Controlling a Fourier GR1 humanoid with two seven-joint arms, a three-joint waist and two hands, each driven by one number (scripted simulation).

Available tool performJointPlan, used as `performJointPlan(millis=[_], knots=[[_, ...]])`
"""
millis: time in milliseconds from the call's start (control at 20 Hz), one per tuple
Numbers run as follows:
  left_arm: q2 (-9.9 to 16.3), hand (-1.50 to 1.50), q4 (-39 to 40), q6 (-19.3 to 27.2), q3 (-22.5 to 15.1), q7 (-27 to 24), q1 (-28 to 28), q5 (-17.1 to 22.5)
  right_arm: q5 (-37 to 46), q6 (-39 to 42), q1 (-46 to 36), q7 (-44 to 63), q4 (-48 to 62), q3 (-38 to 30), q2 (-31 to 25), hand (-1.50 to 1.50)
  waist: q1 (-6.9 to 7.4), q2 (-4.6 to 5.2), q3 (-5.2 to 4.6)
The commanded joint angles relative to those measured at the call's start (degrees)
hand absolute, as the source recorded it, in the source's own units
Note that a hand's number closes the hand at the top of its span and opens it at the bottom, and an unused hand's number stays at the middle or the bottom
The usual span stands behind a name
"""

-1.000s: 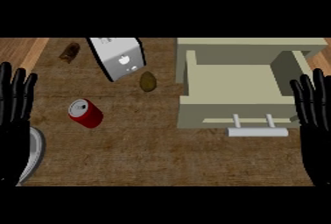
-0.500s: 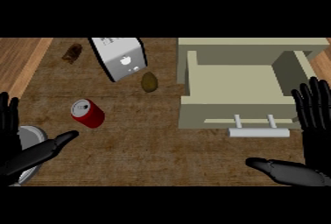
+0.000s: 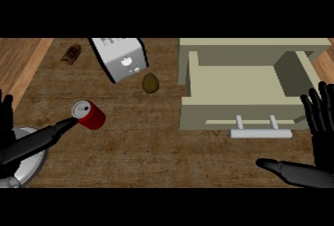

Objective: Pick up the can, place it into the drawer and close the drawer

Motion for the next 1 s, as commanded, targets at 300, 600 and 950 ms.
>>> performJointPlan(millis=[300,600,950], knots=[[-2.0,-1.50,9.2,4.3,-5.0,-2.7,-2.5,-2.4,0.1,0.7,-0.4,0.5,-1.1,-0.9,0.1,-1.50,-0.10,0.02,-0.01],[-1.0,-1.50,16.6,3.7,-1.6,-9.8,-0.4,2.6,-1.8,2.6,4.5,1.1,-6.8,-2.0,0.1,-1.50,-0.14,-0.02,-0.02],[-2.0,-1.50,28.5,8.5,-6.0,-22.7,1.4,6.8,-6.3,6.1,3.1,-2.8,-0.3,-8.2,-2.3,-1.50,-0.17,0.03,-0.02]])
